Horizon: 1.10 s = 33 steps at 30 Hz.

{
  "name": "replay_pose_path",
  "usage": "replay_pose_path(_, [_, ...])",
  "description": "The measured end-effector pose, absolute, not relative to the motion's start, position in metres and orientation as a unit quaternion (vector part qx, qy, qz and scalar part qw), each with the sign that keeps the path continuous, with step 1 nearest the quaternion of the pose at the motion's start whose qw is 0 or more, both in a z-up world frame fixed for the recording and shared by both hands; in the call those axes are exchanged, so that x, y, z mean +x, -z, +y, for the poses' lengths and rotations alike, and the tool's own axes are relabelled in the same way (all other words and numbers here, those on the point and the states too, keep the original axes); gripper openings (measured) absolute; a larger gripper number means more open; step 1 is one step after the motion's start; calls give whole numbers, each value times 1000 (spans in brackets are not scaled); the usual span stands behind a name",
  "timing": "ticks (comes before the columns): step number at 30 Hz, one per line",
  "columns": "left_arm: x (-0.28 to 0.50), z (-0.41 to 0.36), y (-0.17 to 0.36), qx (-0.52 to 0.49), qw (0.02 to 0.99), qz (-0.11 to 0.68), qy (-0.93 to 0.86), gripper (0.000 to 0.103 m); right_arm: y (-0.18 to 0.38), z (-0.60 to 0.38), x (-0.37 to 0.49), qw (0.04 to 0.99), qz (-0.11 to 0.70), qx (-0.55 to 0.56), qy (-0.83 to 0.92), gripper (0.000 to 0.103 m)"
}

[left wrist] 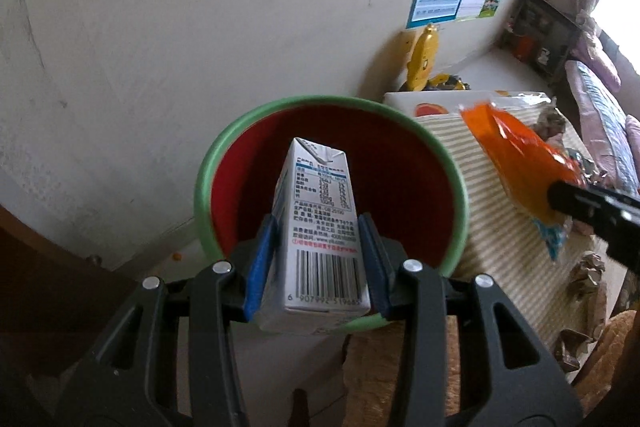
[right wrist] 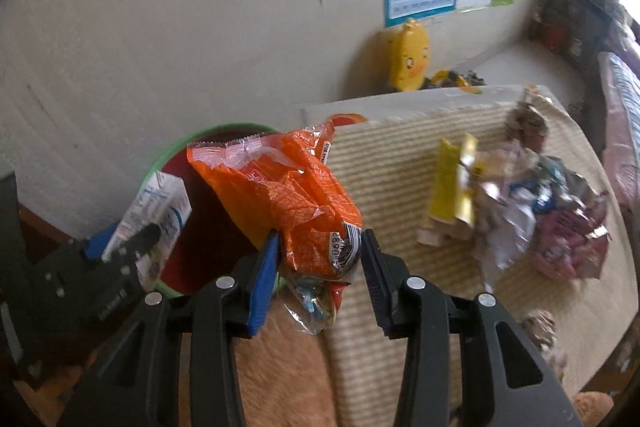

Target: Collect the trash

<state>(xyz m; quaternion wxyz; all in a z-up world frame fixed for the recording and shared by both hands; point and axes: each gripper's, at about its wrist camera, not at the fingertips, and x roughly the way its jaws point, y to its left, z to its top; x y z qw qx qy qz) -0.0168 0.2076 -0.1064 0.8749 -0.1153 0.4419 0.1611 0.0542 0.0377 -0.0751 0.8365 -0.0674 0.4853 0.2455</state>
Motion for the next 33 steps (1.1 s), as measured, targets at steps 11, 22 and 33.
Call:
replay_pose_path(11, [-16, 216, 114, -119, 874, 444, -160, 59, 64, 59, 65, 845, 466, -62, -254, 58])
replay_pose_path(22, [-14, 195, 95, -111, 885, 430, -138, 59, 59, 5, 59, 852, 473, -44, -221, 60])
replay_pose_path(33, [-14, 179, 65, -64, 902, 404, -135, 60, 57, -72, 47, 864, 474, -18, -167, 66])
